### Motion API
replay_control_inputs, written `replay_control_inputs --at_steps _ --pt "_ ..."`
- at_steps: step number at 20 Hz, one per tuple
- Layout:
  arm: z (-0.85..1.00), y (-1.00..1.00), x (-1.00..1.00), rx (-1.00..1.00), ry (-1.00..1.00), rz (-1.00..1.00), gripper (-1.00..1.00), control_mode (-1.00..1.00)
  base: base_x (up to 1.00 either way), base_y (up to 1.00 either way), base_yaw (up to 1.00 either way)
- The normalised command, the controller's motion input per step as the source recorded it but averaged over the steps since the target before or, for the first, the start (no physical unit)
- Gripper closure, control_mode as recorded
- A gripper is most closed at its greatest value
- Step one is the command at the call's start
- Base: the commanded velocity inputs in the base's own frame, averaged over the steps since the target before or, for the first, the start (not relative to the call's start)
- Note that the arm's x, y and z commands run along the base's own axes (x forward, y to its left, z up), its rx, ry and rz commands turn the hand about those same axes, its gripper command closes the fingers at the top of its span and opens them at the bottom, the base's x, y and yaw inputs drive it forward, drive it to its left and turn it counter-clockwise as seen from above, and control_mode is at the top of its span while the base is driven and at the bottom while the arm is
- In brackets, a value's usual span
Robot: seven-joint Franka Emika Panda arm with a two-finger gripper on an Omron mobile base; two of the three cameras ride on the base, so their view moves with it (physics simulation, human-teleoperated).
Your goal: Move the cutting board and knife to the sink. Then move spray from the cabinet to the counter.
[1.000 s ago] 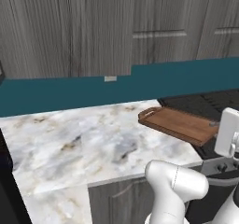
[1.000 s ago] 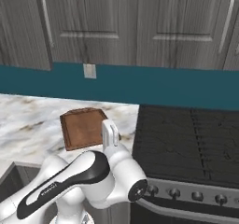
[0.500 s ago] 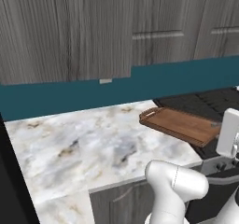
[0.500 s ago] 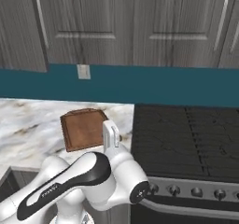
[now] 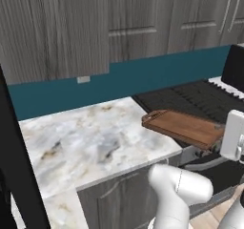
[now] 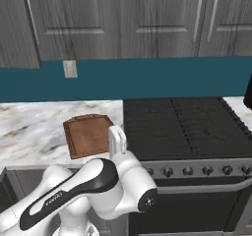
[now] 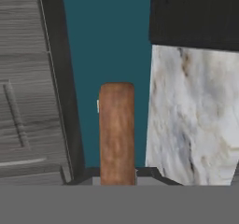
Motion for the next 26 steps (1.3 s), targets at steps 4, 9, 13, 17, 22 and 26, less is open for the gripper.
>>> replay_control_inputs --at_steps 4,9,13,17,22,26 --pt "0.00 0.00 0.00 0.00 0.00 0.00 1.00 1.00 -0.68 -0.23 -0.22" --pt "0.00 0.00 0.00 0.00 0.00 0.00 1.00 1.00 -0.41 -0.25 -0.24" --pt "0.00 0.00 0.00 0.00 0.00 0.00 1.00 1.00 -0.01 -0.43 -0.21" --pt "0.00 0.00 0.00 0.00 0.00 0.00 1.00 1.00 0.09 -0.56 -0.16" --pt "0.00 0.00 0.00 0.00 0.00 0.00 1.00 1.00 0.21 -0.66 -0.13" --pt "0.00 0.00 0.00 0.00 0.00 0.00 1.00 1.00 0.23 -0.74 -0.09"
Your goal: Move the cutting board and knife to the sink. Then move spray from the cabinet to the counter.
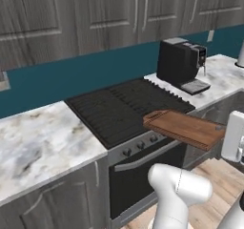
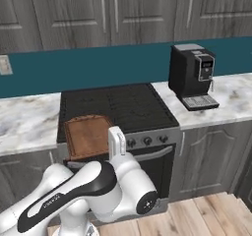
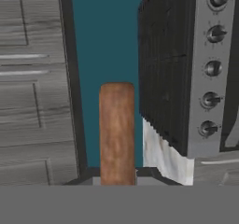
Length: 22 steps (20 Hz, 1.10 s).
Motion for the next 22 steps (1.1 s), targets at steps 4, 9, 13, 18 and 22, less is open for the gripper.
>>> replay_control_inputs --at_steps 4,9,13,18,22 --pt "0.00 0.00 0.00 0.00 0.00 0.00 1.00 1.00 0.27 -0.73 -0.07" --pt "0.00 0.00 0.00 0.00 0.00 0.00 1.00 1.00 0.31 -0.73 -0.04" --pt "0.00 0.00 0.00 0.00 0.00 0.00 1.00 1.00 0.31 -0.74 -0.02" --pt "0.00 0.00 0.00 0.00 0.00 0.00 1.00 1.00 0.24 -0.74 -0.08" --pt "0.00 0.00 0.00 0.00 0.00 0.00 1.00 1.00 0.03 -0.60 -0.45"
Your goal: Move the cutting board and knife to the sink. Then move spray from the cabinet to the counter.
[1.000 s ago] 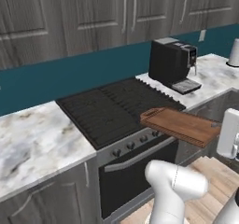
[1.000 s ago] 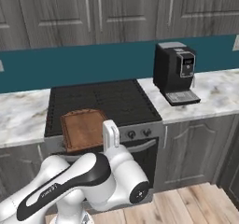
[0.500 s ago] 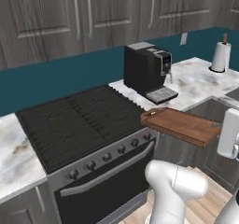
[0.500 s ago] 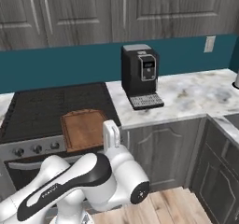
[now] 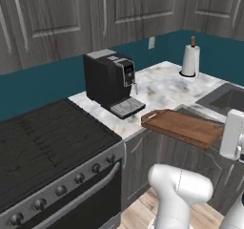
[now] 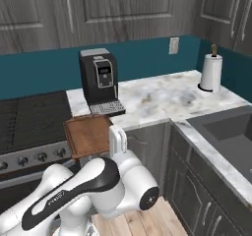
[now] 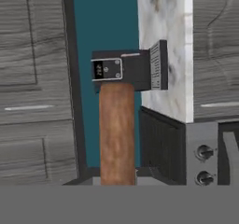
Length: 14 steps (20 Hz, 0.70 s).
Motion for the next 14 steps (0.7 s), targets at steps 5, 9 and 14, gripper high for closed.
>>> replay_control_inputs --at_steps 5,9,14 --pt "0.00 0.00 0.00 0.00 0.00 0.00 1.00 1.00 0.00 -0.49 -0.60" --pt "0.00 0.00 0.00 0.00 0.00 0.00 1.00 1.00 0.00 -0.46 -0.62" --pt "0.00 0.00 0.00 0.00 0.00 0.00 1.00 1.00 0.13 -0.34 -0.59"
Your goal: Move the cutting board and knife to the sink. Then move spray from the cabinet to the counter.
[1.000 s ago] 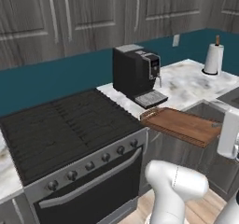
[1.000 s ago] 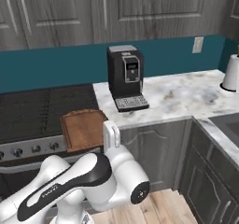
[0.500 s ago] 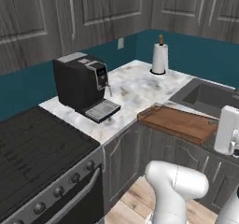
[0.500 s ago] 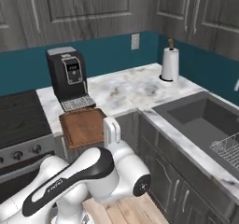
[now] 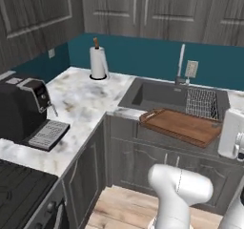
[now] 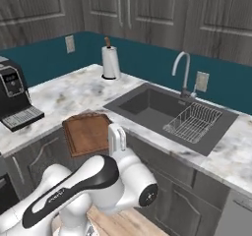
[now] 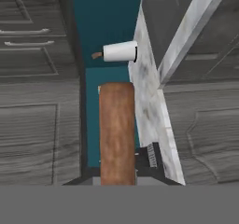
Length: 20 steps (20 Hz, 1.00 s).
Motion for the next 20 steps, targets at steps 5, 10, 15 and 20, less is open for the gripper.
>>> replay_control_inputs --at_steps 5,10,15,20 --pt "0.00 0.00 0.00 0.00 0.00 0.00 1.00 1.00 0.44 -0.15 -0.43" --pt "0.00 0.00 0.00 0.00 0.00 0.00 1.00 1.00 0.49 -0.01 -0.22" --pt "0.00 0.00 0.00 0.00 0.00 0.00 1.00 1.00 0.49 0.17 0.00" --pt "0.00 0.00 0.00 0.00 0.00 0.00 1.00 1.00 0.47 0.17 0.00"
